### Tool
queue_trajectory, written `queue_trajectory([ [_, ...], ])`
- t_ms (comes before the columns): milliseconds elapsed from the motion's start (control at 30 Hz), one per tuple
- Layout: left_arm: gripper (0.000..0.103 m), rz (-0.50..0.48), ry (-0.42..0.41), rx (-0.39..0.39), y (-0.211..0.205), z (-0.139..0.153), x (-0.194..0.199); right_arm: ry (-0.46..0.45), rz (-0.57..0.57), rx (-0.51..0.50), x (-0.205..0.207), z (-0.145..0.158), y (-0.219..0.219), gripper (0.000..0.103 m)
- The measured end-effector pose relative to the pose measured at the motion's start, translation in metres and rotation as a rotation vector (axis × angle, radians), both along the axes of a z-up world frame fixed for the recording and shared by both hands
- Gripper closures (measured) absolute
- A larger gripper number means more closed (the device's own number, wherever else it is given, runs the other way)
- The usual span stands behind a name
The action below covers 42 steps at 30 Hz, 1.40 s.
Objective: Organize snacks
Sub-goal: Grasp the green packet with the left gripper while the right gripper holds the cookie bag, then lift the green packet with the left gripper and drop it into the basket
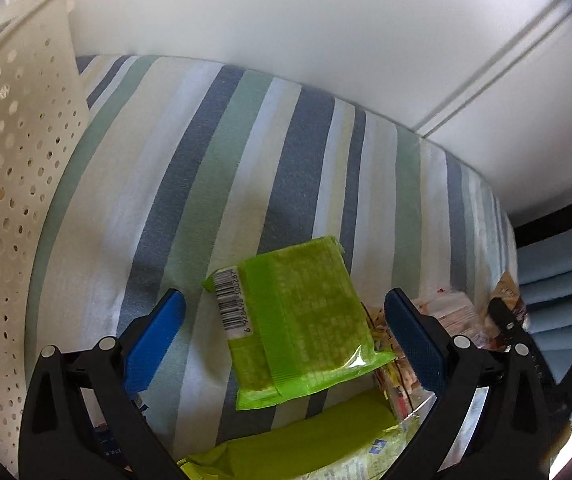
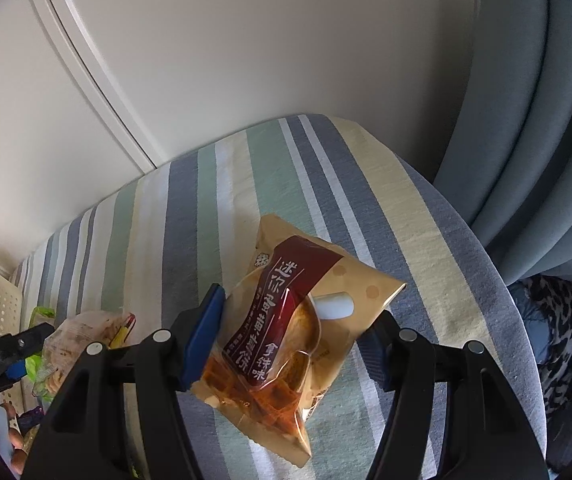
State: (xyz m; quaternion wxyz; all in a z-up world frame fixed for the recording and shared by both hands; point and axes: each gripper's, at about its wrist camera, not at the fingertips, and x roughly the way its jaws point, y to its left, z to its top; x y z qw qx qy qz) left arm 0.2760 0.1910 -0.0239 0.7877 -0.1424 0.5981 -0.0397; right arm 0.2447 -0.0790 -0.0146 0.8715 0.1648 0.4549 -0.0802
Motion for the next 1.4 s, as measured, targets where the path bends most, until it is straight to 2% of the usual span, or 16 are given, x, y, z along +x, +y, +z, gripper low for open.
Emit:
queue_trajectory([
  [100,0.002,-0.001,-0.003,0.029,-0.007,-0.001,0.001,0.001,-0.002,0.004,0.000,0.000,0.000,0.041],
  [267,0.002,0.057,0.014,0.003,-0.006,-0.002,0.005,0.000,-0.004,0.020,0.000,0.000,-0.001,0.041],
  [433,0.002,0.020,0.063,0.039,-0.013,-0.003,0.016,-0.003,-0.004,0.027,0.000,0.000,-0.002,0.041],
  [533,0.004,0.028,0.042,0.039,-0.014,-0.002,0.018,-0.007,-0.007,0.036,0.000,0.001,-0.005,0.041],
  [600,0.014,0.022,0.036,0.093,-0.017,-0.001,0.017,-0.011,-0.009,0.039,0.000,0.002,-0.006,0.041],
  [633,0.030,0.023,0.027,0.103,-0.019,0.002,0.015,-0.012,-0.010,0.039,-0.001,0.002,-0.007,0.041],
  [667,0.040,0.024,0.024,0.116,-0.020,0.003,0.014,-0.013,-0.011,0.041,-0.001,0.002,-0.008,0.041],
  [700,0.043,0.023,0.023,0.107,-0.020,0.005,0.014,-0.014,-0.010,0.042,-0.001,0.002,-0.008,0.041],
  [900,0.043,0.018,-0.001,0.040,-0.013,0.008,0.011,-0.028,-0.003,0.035,-0.002,0.006,-0.008,0.041],
  [1033,0.043,0.012,-0.050,0.038,-0.010,0.020,0.002,-0.045,-0.002,0.042,-0.005,0.008,-0.010,0.043],
  [1333,0.043,0.002,-0.207,0.025,0.011,0.076,-0.023,-0.040,-0.008,0.069,-0.005,0.008,-0.015,0.044],
  [1367,0.043,0.005,-0.225,0.025,0.012,0.081,-0.026,-0.038,-0.012,0.076,-0.005,0.008,-0.016,0.042],
  [1400,0.043,0.009,-0.246,0.023,0.019,0.089,-0.030,-0.037,-0.013,0.085,-0.005,0.008,-0.016,0.036],
])
